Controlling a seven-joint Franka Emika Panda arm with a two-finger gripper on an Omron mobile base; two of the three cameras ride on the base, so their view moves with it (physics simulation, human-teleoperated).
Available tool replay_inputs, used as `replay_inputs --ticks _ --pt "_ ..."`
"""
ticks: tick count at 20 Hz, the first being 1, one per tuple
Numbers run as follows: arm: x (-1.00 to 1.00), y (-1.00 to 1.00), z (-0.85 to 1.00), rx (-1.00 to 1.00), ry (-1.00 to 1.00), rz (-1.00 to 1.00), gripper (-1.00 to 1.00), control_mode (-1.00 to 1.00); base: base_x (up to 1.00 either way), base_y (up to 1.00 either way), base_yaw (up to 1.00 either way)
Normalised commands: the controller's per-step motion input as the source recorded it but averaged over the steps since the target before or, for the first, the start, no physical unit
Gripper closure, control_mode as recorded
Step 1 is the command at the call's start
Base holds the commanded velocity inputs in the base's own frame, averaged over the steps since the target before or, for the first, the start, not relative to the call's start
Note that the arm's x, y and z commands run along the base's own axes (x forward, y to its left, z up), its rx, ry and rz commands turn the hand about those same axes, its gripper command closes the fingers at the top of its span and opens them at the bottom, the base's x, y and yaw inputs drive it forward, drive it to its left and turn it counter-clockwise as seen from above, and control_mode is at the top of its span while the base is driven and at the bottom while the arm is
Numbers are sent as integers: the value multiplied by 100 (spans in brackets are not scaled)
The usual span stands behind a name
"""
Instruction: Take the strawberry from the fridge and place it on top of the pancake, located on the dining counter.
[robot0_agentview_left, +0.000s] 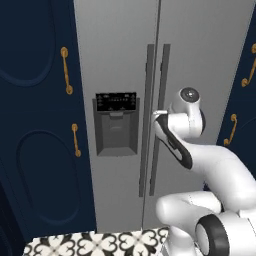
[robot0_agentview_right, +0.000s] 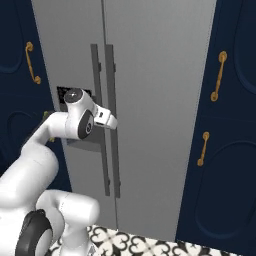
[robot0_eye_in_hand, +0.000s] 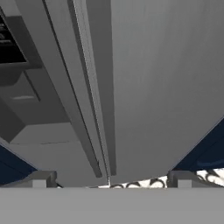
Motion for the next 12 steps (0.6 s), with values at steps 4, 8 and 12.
replay_inputs --ticks 4,8,12 --pt "61 -3 -26 0 0 0 -100 -100 0 0 0" --pt "46 -11 -29 0 0 0 -100 -100 0 0 0" --pt "52 -6 -41 0 0 0 -100 -100 0 0 0"
